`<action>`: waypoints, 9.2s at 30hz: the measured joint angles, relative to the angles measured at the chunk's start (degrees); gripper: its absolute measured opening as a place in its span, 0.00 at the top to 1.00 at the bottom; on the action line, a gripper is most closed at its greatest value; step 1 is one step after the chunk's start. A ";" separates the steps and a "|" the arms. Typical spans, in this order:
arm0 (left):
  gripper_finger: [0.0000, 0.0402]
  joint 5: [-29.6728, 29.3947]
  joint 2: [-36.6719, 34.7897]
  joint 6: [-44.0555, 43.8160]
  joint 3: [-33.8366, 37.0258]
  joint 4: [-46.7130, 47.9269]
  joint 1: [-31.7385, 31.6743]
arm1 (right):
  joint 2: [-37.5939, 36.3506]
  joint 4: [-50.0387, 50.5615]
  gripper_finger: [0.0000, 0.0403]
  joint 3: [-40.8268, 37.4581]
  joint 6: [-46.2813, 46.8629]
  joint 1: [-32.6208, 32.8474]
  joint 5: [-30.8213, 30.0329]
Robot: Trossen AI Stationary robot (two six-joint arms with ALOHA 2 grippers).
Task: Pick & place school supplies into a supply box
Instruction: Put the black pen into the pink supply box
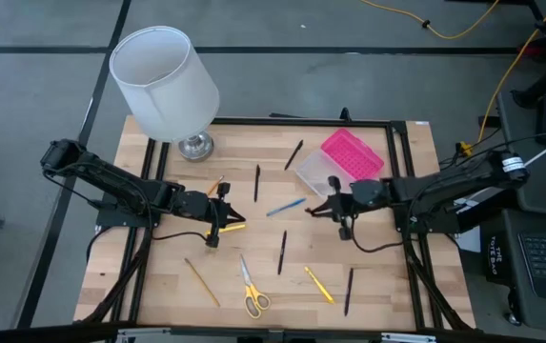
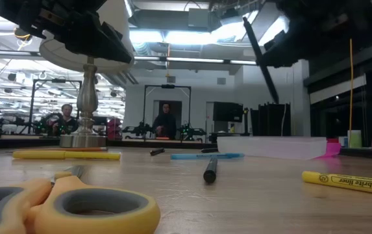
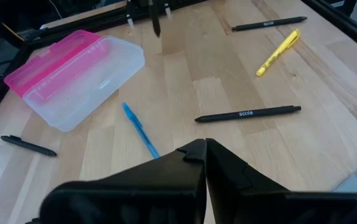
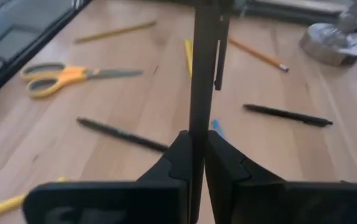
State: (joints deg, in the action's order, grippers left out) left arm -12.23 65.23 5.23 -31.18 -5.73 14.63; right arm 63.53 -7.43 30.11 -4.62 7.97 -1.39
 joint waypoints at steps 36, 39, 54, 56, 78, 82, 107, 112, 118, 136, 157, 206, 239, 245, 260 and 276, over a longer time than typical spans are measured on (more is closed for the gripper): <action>0.99 -0.12 0.00 0.00 0.00 -0.07 -0.01 | -3.41 13.01 0.93 1.63 24.19 -6.79 -30.40; 0.99 -0.13 0.00 0.00 0.00 -0.07 0.00 | -3.21 23.32 0.93 5.68 28.00 -10.04 -29.43; 0.99 -0.11 0.00 0.02 0.00 -0.07 0.00 | 10.04 45.06 0.93 21.50 22.21 -25.43 -11.13; 0.99 -0.12 0.00 0.02 0.00 -0.07 -0.02 | 12.84 48.61 0.93 24.35 20.84 -26.99 -10.08; 0.99 -0.11 0.00 0.00 0.00 -0.05 0.00 | 31.72 55.14 0.92 30.58 14.80 -35.56 -3.37; 0.99 -0.11 0.00 -0.01 0.00 -0.07 -0.02 | 34.21 54.73 0.92 30.58 14.52 -35.56 -3.14; 0.99 -0.11 0.00 -0.13 0.00 -0.05 -0.02 | 37.09 54.34 0.86 30.56 14.98 -35.56 -3.02; 0.99 -0.11 0.00 -0.13 0.00 -0.05 -0.02 | 37.09 54.36 0.81 30.56 14.82 -35.56 -3.02; 0.99 -0.09 0.00 -0.13 0.00 -0.05 0.00 | 37.07 54.68 0.76 30.56 14.80 -35.56 -3.02; 0.99 -0.10 0.01 -0.11 0.02 -0.05 0.00 | 20.65 57.90 0.74 31.87 16.47 -31.92 -3.04; 0.99 0.09 0.02 -0.02 0.02 -0.03 0.00 | 5.66 54.55 0.78 24.84 18.57 -3.24 -4.52; 0.99 -0.77 0.02 0.04 0.02 -0.06 -0.13 | 17.40 58.48 0.99 24.75 -6.52 21.92 -2.07; 0.99 -1.64 0.02 0.02 0.02 -0.07 -0.11 | 34.64 64.26 0.98 42.91 -4.80 32.06 0.04; 0.99 -1.64 0.02 0.02 0.02 -0.07 -0.11 | 34.64 64.18 0.98 42.91 -0.97 32.06 0.02; 0.99 -1.64 0.02 0.02 0.02 -0.07 -0.11 | 34.73 59.15 0.69 40.93 -2.05 35.16 -0.96; 0.99 -1.62 0.02 0.02 0.02 -0.06 -0.11 | 34.75 51.74 0.64 32.89 -7.89 37.72 -1.11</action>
State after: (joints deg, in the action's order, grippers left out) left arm -13.85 65.25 5.26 -31.16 -5.79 14.52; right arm 98.28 44.32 62.99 -12.52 45.68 -2.49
